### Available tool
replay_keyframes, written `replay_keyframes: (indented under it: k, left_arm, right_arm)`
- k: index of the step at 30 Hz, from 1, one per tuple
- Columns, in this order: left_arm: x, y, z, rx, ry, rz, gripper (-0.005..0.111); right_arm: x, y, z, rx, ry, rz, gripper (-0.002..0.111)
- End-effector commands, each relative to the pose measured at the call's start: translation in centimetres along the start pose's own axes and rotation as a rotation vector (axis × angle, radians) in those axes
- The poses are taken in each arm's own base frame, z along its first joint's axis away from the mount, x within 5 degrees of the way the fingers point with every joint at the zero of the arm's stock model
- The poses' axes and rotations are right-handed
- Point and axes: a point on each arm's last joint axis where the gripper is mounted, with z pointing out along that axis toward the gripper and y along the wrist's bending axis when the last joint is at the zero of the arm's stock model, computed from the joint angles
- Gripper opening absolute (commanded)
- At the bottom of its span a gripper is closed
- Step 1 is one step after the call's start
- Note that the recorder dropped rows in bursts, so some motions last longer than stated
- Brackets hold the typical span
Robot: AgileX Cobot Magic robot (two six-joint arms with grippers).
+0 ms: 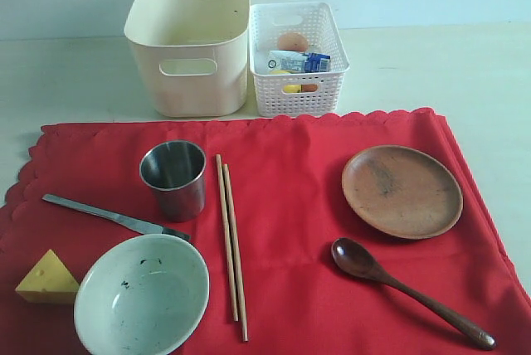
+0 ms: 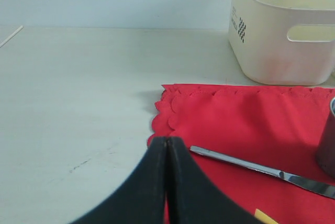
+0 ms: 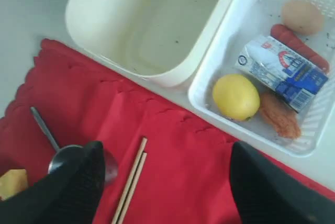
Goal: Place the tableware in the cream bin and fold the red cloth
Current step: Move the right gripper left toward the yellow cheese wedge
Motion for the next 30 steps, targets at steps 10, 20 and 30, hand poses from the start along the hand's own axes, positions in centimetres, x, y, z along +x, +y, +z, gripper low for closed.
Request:
replay_keyframes:
  k: [10,20,30]
  left_arm:
    - [0.0,0.0,0.0,0.003,-0.007,-0.012,0.0]
    - [0.0,0.0,0.0,0.003,-0.007,-0.012,0.0]
    - [0.0,0.0,0.0,0.003,-0.007,-0.012,0.0]
  right_arm:
    - [0.4,5.8,-5.5,-0.156,-0.12,-0.133,0.064]
    - [2.2,12.5,-4.9,-0.256,-0.084,-0.3,0.064]
    - [4.7,18.7,-3.3,-0.354,-0.022,-0.492,0.064]
